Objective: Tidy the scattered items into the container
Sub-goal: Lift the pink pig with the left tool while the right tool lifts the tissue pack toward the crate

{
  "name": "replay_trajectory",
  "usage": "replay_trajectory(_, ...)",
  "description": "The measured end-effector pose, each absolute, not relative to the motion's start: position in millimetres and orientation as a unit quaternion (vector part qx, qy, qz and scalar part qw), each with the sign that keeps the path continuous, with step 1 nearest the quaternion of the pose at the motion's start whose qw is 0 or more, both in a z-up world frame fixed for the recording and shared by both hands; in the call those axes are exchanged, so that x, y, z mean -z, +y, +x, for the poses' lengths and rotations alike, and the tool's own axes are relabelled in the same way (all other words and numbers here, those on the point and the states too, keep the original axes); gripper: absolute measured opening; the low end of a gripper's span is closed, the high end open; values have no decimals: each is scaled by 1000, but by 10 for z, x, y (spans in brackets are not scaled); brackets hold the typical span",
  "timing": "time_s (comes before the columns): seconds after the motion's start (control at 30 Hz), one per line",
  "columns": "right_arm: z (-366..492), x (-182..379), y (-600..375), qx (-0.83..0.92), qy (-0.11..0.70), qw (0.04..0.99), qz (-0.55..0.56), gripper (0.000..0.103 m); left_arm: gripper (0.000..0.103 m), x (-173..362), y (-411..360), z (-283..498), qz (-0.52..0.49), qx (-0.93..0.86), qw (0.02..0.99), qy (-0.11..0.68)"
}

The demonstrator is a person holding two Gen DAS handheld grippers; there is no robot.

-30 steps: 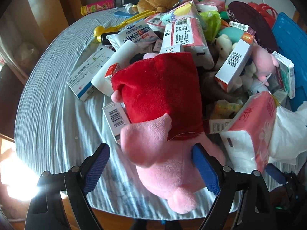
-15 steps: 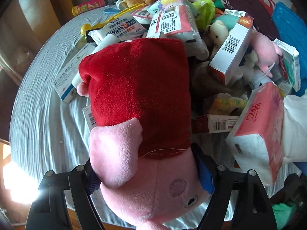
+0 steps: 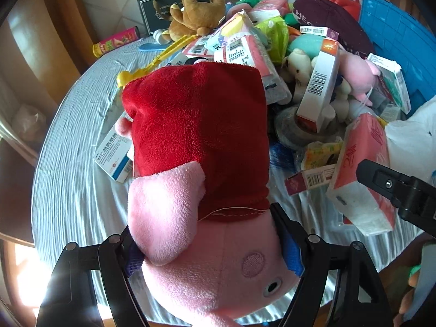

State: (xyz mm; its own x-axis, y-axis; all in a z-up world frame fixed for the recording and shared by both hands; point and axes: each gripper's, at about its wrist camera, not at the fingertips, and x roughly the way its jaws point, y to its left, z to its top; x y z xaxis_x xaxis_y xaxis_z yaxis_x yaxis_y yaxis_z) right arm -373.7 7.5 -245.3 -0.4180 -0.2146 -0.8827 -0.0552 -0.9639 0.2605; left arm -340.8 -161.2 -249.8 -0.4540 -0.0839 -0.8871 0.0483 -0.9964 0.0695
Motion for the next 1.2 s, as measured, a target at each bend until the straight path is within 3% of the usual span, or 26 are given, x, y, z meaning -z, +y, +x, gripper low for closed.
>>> replay_trajectory(0.3, -3827, 2595, 114, 837, -97, 36, 537, 103, 80, 2405, -1645, -3417, 510, 860, 9, -13)
replay_trajectory(0.73, -3710, 2256, 11, 849, -29, 40, 526, 89, 79, 2133, -1634, -3363, 483, 875, -22, -12)
replay_trajectory(0.8, -3651, 2364, 57, 836, -22, 32, 547, 90, 79, 2106, -1619, -3352, 482, 876, -26, -12)
replay_trajectory(0.9, -3537, 2456, 178, 829, -21, 13, 559, 103, 80, 2213, -1579, -3344, 496, 868, -31, -11)
replay_trajectory(1.17, -3614, 2602, 118, 818, -25, -8, 575, 103, 80, 2320, -1398, -3449, 498, 866, -43, -25)
replay_trajectory(1.2, -3619, 2673, 151, 815, -27, -9, 579, 103, 75, 2341, -1368, -3476, 499, 865, -43, -29)
